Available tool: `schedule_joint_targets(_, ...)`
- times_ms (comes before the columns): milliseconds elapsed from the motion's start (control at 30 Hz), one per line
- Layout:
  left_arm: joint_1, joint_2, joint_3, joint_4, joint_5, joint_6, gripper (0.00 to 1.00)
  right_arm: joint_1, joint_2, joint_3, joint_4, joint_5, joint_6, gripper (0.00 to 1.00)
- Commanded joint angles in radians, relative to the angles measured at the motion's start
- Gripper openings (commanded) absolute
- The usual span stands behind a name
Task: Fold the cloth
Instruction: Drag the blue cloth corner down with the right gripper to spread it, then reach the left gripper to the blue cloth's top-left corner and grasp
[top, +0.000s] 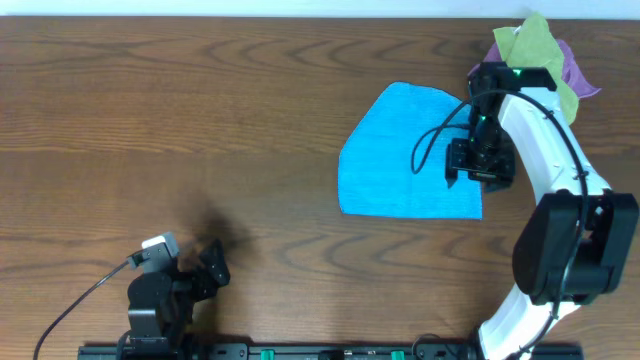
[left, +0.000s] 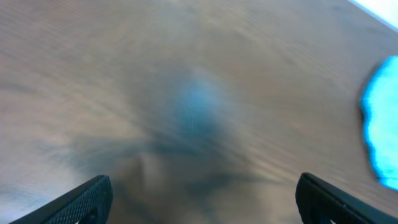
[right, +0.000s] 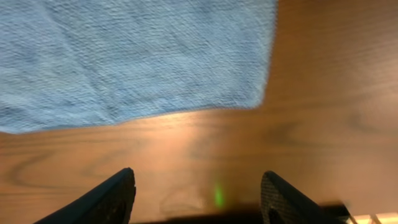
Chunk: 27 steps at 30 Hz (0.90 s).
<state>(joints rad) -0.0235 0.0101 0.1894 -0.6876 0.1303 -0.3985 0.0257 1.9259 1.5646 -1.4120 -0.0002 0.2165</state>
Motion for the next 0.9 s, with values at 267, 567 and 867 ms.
schedule_joint_targets(267,-0.005,0.385,0.166,0.167,0.177,-0.096,0.96,0.071,-0.017,0.016,0.128,-0.096,-0.079,0.61)
schedule_joint_targets(567,-0.029,1.127,0.723,0.161,0.332,-0.003,0.96,0.118,-0.017,0.026,0.283,-0.159,-0.091,0.63)
schedule_joint_targets(867,-0.074,1.537,0.927,0.476,0.563,-0.151,0.96,0.117,-0.017,0.026,0.415,-0.200,-0.053,0.62)
